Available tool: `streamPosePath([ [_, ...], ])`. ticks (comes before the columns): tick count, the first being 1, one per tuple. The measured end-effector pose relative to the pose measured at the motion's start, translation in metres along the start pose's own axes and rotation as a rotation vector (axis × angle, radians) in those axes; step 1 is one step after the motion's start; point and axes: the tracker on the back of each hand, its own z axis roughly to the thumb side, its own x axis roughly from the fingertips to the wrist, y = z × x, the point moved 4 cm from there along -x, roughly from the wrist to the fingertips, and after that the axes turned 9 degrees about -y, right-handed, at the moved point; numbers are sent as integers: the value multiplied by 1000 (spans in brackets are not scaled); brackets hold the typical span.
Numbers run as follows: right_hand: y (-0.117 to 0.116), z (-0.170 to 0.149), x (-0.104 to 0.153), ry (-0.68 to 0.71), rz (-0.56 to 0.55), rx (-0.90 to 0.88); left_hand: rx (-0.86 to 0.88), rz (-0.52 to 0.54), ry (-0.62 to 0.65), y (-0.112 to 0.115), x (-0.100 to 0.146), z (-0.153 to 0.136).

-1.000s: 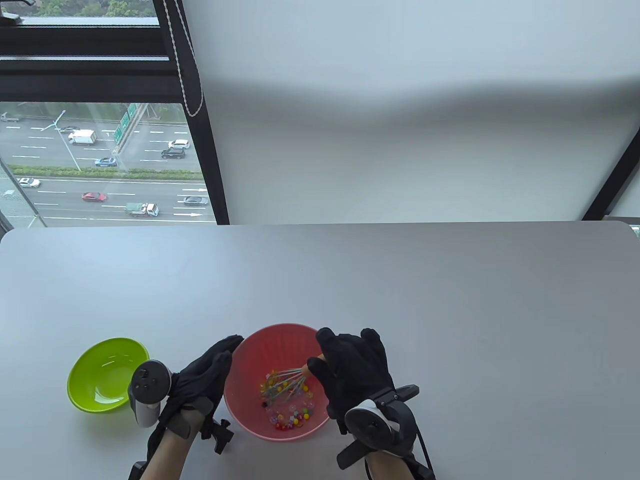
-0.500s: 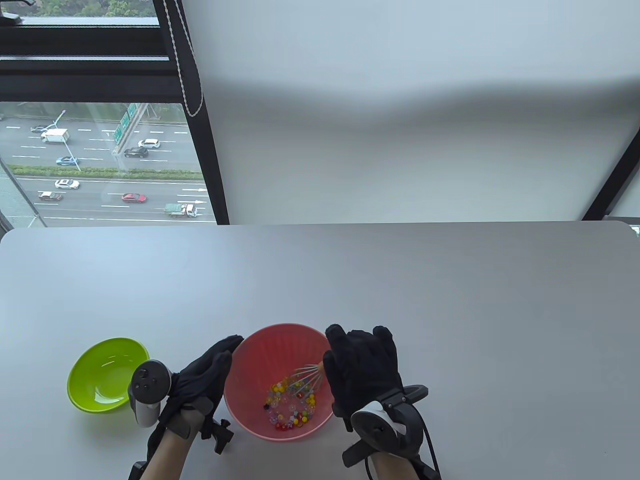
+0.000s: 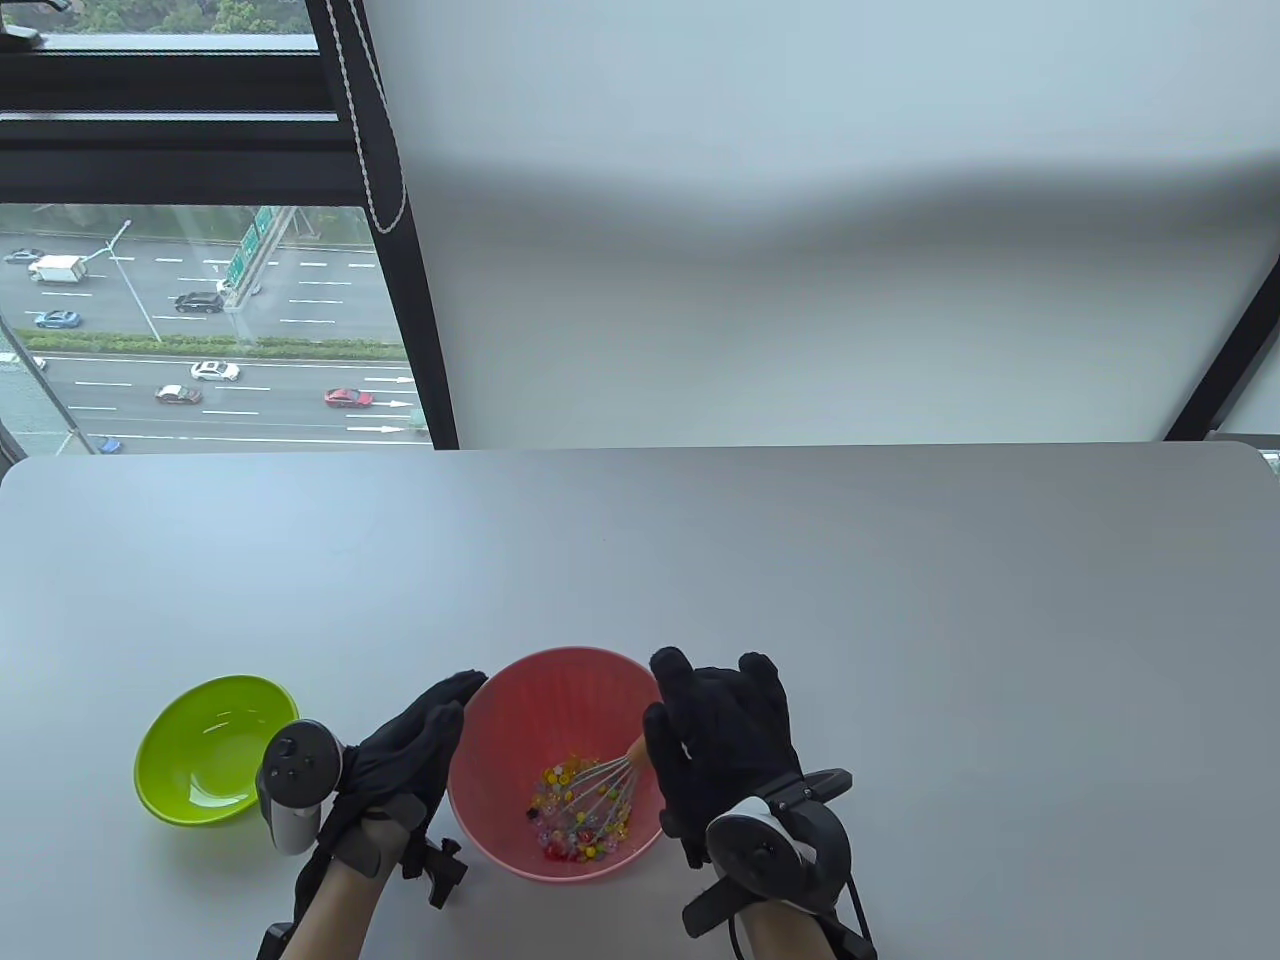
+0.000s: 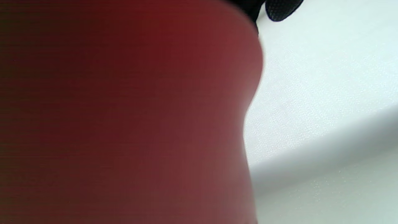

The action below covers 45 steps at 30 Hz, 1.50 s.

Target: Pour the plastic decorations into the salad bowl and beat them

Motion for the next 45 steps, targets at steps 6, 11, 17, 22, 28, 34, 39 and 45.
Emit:
streamPosePath([
  [6,-7,3,1,11,49,-26,1,0,-1,0,0,0],
  [11,-11,7,2,19,63,-20,1,-1,-1,0,0,0],
  [17,-9,9,2,33,38,19,1,0,-1,0,0,0],
  [22,-6,9,2,47,13,52,1,0,-1,0,0,0],
  [28,-4,8,1,50,-1,67,0,0,-2,0,0,0],
  [34,1,6,1,51,-23,75,1,0,-2,0,-1,-1],
  [39,5,2,-1,29,-28,46,2,1,-2,0,0,-1],
  [45,5,0,-2,16,-11,18,3,0,-3,0,0,0],
])
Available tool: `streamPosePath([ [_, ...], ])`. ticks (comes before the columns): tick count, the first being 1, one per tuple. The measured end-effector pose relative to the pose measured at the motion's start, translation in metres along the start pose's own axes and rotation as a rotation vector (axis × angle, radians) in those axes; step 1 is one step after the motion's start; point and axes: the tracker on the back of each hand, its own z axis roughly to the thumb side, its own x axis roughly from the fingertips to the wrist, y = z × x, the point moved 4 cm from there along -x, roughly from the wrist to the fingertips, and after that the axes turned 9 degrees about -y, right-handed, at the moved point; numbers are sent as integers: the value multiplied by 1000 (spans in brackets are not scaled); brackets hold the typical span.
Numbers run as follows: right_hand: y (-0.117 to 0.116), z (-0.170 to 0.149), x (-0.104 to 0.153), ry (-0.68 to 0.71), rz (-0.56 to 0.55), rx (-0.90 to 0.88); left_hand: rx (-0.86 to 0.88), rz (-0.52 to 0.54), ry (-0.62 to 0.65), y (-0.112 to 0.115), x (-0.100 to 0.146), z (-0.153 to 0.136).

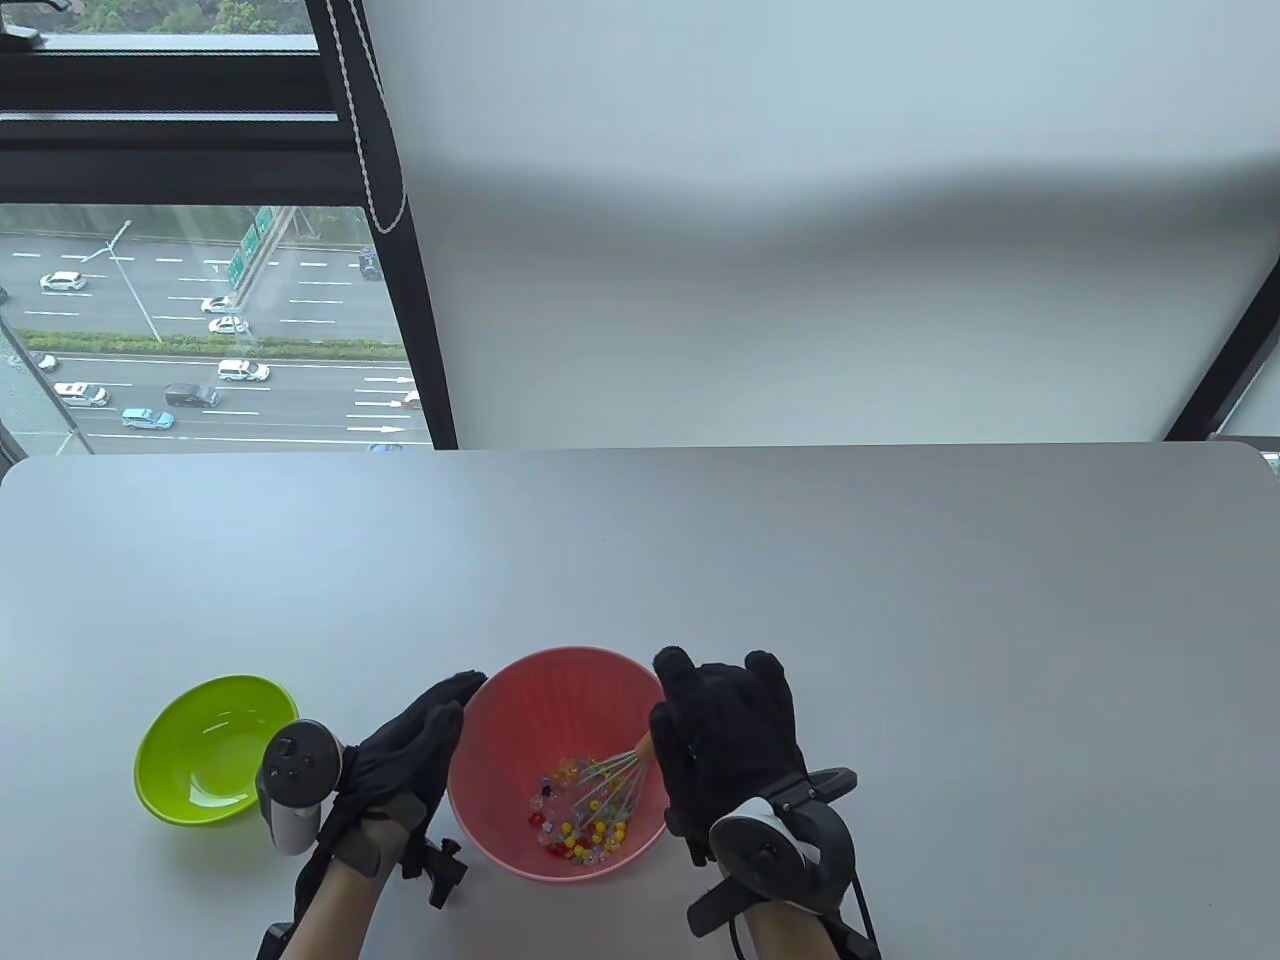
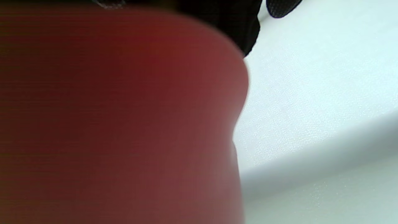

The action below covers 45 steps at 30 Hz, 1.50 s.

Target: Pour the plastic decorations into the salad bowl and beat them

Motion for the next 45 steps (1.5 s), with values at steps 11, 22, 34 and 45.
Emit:
streamPosePath([
  [11,-10,16,4,51,63,-8,0,0,0,0,0,0],
  [22,-4,29,8,95,-1,6,0,0,0,0,0,0],
  [34,5,30,8,111,-69,54,0,0,1,0,0,0],
  [45,9,28,2,86,-23,7,1,-1,1,0,0,0],
])
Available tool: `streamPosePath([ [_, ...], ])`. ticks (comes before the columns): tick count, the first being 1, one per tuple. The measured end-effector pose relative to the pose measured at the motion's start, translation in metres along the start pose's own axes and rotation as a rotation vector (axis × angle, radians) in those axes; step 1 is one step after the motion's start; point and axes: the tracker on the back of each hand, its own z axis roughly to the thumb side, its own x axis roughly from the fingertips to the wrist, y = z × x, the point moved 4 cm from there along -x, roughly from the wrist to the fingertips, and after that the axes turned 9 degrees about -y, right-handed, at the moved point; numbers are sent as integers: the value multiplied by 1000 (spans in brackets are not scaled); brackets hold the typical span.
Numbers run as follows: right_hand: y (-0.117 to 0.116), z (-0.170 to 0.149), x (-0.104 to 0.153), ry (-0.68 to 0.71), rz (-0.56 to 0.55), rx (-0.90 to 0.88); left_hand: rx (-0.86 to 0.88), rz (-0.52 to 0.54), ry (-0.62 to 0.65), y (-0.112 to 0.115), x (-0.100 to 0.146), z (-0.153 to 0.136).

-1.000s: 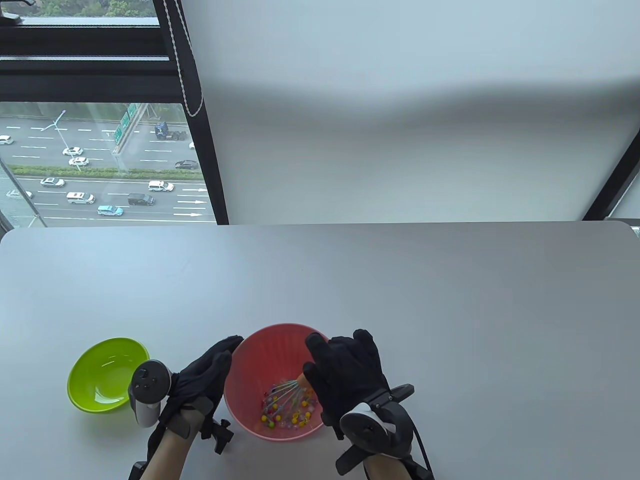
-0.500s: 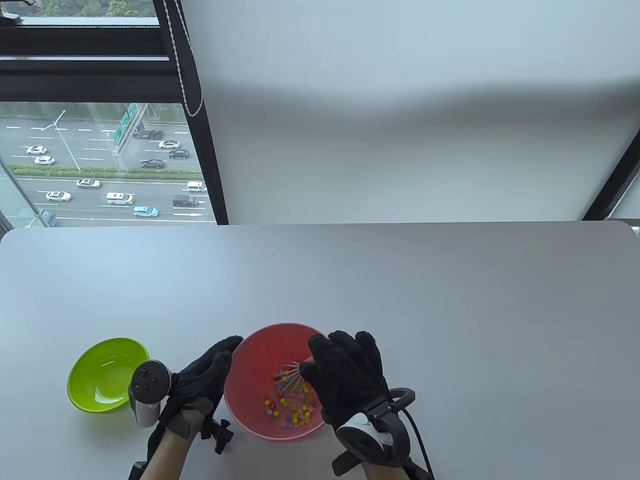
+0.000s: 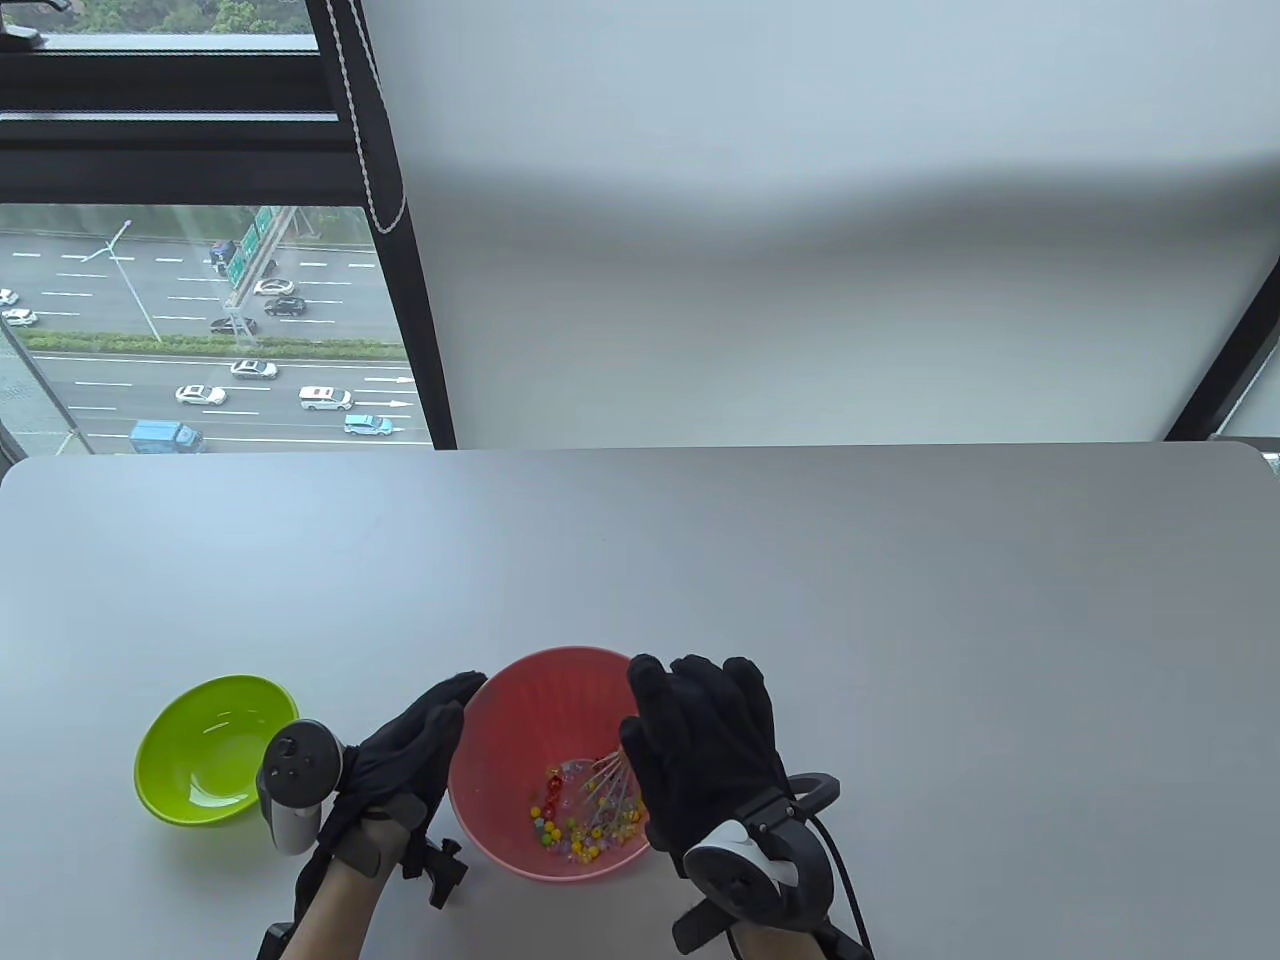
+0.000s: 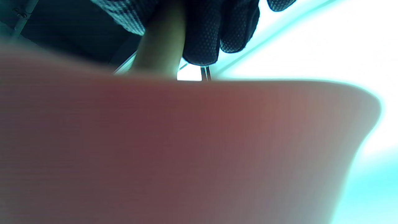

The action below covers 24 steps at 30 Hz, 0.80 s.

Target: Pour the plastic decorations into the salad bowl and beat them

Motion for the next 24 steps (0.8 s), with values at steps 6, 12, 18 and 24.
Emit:
streamPosePath([
  [6,-4,1,-1,-5,42,-24,0,0,0,0,0,0],
  [12,-7,3,0,1,48,-22,1,-1,-1,0,0,0],
  [18,-7,7,2,22,32,19,1,-1,-1,0,0,0],
  [24,-6,7,2,33,26,36,1,-1,-1,0,0,0],
])
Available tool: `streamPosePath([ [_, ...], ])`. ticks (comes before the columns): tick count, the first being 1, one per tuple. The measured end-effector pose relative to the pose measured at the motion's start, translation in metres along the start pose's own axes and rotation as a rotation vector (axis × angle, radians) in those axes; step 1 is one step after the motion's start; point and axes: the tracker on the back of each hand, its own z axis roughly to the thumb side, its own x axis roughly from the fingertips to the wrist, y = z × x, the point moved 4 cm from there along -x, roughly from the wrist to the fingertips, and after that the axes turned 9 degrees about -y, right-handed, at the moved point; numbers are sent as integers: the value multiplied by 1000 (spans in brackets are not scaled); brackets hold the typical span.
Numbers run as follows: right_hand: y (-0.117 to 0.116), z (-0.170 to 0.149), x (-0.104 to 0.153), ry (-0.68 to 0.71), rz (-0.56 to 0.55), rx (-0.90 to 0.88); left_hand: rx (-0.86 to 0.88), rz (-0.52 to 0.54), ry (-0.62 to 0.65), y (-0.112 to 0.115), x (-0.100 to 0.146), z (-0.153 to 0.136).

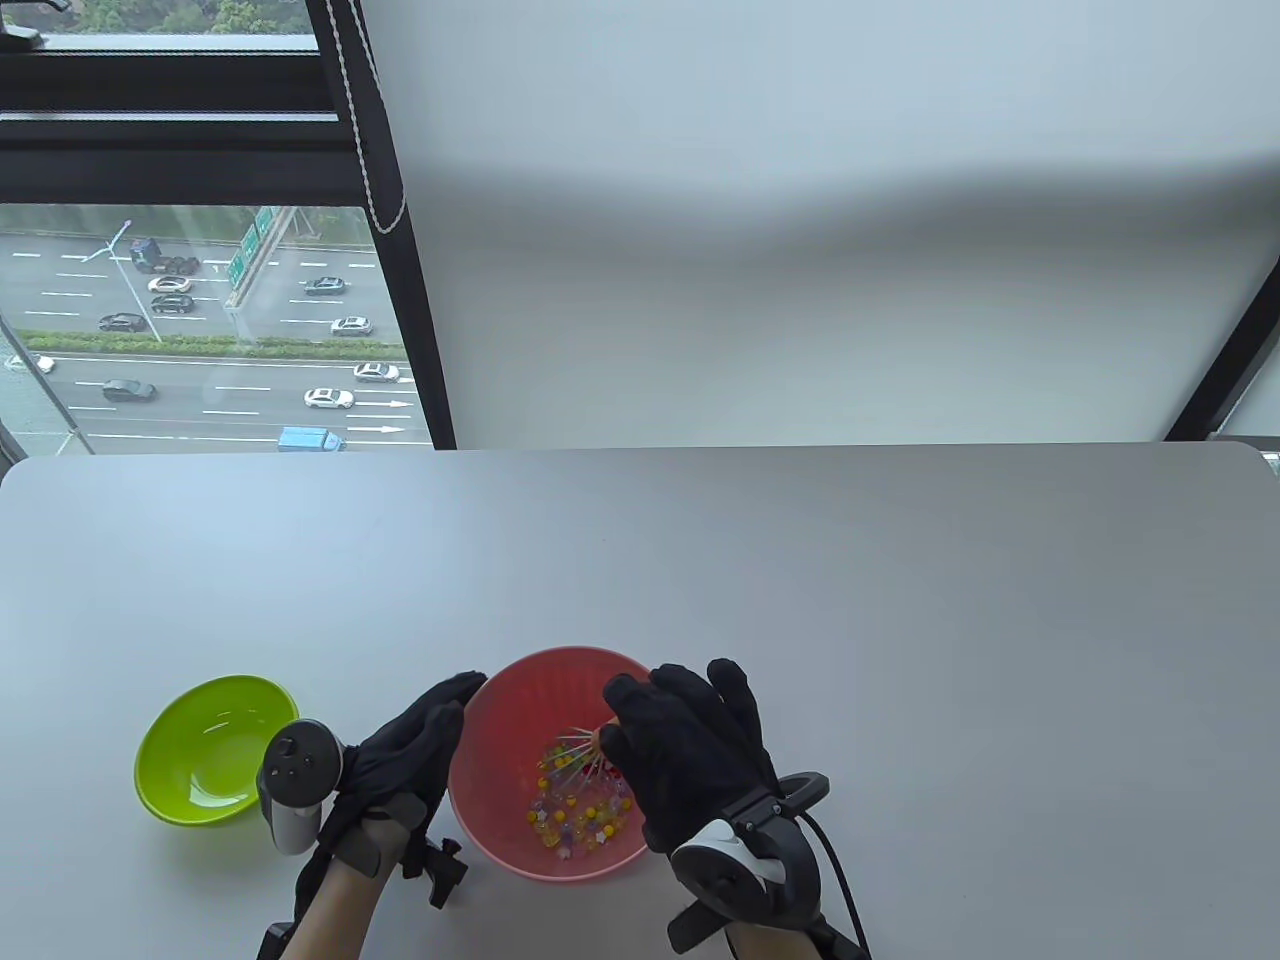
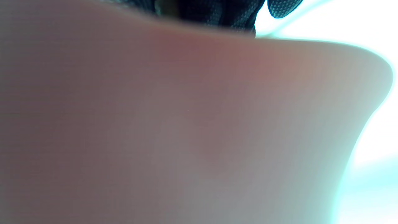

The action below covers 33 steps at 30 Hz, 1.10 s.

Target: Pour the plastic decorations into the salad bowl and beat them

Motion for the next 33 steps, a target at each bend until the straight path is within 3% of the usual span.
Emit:
streamPosePath([
  [16,7,-4,-1,1,-25,16,0,0,0,0,0,0],
  [33,0,-4,-1,-26,21,-38,0,0,0,0,0,0],
])
